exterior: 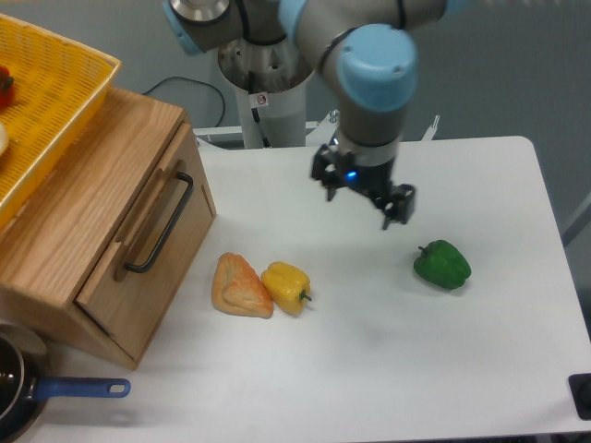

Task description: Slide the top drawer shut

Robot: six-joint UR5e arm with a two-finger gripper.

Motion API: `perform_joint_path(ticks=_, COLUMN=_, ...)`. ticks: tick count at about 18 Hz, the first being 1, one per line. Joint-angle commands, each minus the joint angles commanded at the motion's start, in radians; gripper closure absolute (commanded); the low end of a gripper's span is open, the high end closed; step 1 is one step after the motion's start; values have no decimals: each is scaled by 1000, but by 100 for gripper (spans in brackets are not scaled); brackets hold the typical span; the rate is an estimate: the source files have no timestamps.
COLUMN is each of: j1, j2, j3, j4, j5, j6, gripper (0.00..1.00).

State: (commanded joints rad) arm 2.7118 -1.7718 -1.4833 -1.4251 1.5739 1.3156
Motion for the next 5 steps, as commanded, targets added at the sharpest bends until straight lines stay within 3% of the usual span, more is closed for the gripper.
perform_joint_path(ticks=3, j1=74, j2=0, j3=-2, j4=0, j5=0, j6=146, gripper=0)
perform_joint_path(ticks=5, j1=94, j2=5, j3=-2, j4=0, j5=0, j6=175, gripper=0)
